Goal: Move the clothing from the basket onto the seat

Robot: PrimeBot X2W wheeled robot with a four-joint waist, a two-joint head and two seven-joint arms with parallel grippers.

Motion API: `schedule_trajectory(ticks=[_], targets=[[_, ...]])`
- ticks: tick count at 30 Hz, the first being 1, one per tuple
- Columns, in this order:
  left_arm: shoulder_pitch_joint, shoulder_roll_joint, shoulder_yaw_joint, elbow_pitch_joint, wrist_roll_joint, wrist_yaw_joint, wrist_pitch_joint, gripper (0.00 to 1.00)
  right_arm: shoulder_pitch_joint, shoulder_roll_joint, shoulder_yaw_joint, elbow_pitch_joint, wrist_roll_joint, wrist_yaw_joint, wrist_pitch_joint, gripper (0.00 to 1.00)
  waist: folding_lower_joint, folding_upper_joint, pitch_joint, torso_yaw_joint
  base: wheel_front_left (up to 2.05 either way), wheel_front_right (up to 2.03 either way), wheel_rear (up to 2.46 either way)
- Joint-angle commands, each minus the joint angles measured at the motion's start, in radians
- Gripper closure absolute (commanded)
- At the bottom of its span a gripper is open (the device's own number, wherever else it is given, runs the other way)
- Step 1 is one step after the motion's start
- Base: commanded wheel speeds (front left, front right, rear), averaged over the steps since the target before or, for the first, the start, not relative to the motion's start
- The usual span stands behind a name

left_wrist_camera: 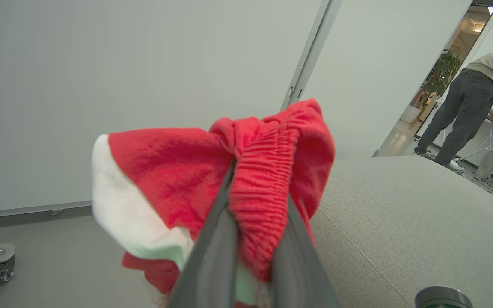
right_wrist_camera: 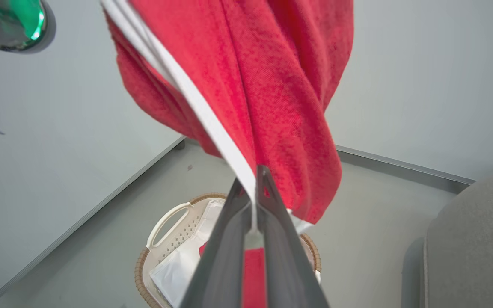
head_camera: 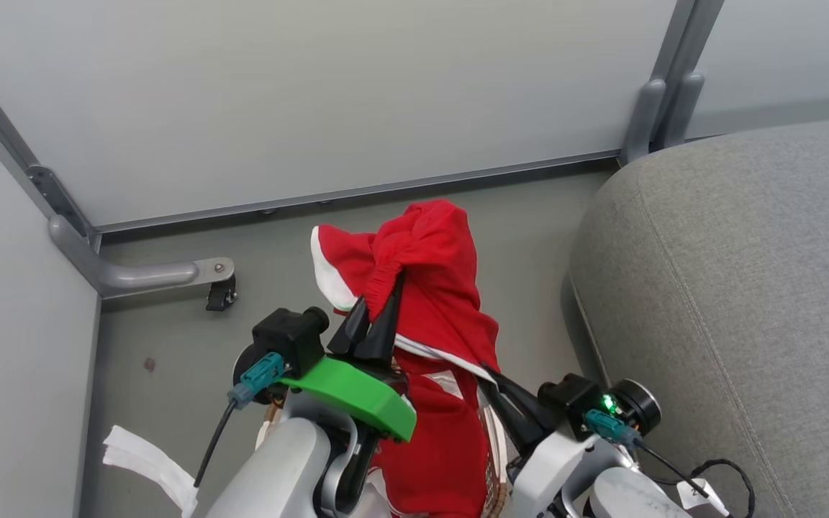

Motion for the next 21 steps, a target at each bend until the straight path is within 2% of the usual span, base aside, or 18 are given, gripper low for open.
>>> schedule_trajectory(ticks=[1,2,3,11,15,21], targets=[[-0.004,0.007,0.023,-0.008,0.012,0.001,-0.012,1.00,0.032,-0.017,-0.023,-0.001,-0.006,-0.002,0.002,1.00,0.0000,0.0000,0.004,-0.009,0.00,0.00,0.00],[-0.002,0.007,0.029,-0.005,0.014,0.003,-0.012,0.81,0.037,-0.017,-0.037,-0.017,-0.005,-0.002,0.002,1.00,0.0000,0.0000,0.005,-0.013,0.00,0.00,0.00],[0.002,0.007,0.027,0.004,0.014,0.004,-0.012,0.00,0.040,-0.017,-0.049,-0.033,-0.003,-0.002,0.002,1.00,0.0000,0.0000,0.006,-0.016,0.00,0.00,0.00],[0.022,0.006,0.059,0.023,0.060,-0.001,-0.007,0.00,0.070,-0.011,-0.136,-0.227,0.014,-0.002,0.001,1.00,0.0000,0.0000,0.017,-0.076,0.00,0.00,0.00],[0.040,0.006,0.097,0.026,0.101,-0.007,-0.007,0.00,0.083,-0.010,-0.165,-0.290,0.025,-0.002,0.000,1.00,0.0000,0.0000,0.027,-0.147,0.00,0.00,0.00],[0.079,0.006,0.159,0.028,0.164,-0.028,-0.007,0.00,0.095,-0.011,-0.191,-0.351,0.032,-0.002,0.000,1.00,0.0000,0.0000,0.036,-0.289,0.00,0.00,0.00]])
